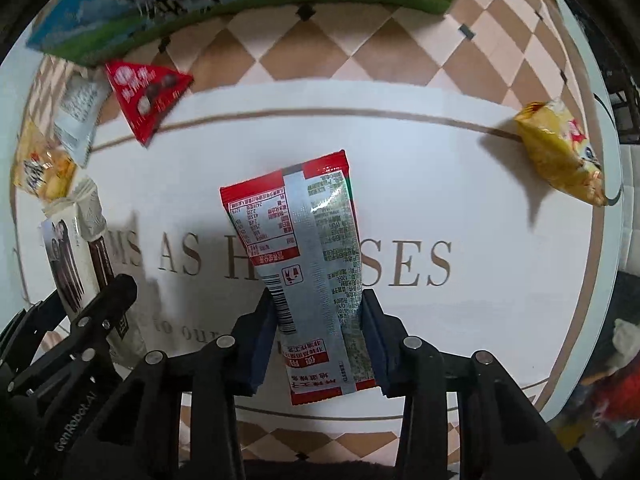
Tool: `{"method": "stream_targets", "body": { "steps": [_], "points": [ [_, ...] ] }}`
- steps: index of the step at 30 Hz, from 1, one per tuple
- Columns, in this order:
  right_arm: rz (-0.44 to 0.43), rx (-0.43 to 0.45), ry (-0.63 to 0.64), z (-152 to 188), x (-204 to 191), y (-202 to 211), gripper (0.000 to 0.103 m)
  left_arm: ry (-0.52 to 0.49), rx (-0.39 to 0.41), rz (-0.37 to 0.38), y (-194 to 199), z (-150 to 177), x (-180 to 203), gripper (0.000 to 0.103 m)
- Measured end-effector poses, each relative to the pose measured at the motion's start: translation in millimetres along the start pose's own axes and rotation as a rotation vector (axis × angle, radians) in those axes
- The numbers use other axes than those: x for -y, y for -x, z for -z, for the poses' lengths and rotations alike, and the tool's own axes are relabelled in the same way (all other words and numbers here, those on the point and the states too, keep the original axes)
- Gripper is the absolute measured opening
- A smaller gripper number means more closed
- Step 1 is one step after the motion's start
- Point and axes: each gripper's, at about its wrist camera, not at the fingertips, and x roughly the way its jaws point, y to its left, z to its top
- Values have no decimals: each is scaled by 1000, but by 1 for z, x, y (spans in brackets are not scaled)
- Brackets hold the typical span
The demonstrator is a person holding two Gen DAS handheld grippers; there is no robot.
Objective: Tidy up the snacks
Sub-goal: 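Carry the Franzzi pack with left tool while right tool carries the stick pack into the box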
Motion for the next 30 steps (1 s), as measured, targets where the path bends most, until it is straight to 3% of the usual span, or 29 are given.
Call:
{"method": "stream_targets", "body": {
  "steps": [7,8,10,14,17,21,25,30],
  "points": [
    [-102,83,-29,-2,12,64,43,-34,103,82,68,-34,17,56],
    [-121,104,-30,3,37,83,43,-39,121,102,81,-42,18,56],
    [-157,154,-38,-2,48,115,43,-49,150,136,102,-55,22,56],
    [-218,242,-60,-22,60,168,43,-78,206,195,143,-103,35,56],
    [-240,293,-68,-60,65,203,43,-103,226,213,159,-149,44,57],
    [-210,328,-93,-128,61,223,43,-105,195,216,148,-226,54,57],
    [-186,297,-142,-211,60,200,43,-95,82,222,102,-297,64,57],
    [-153,249,-178,-274,64,169,43,-101,-19,206,56,-346,76,57]
  ]
}}
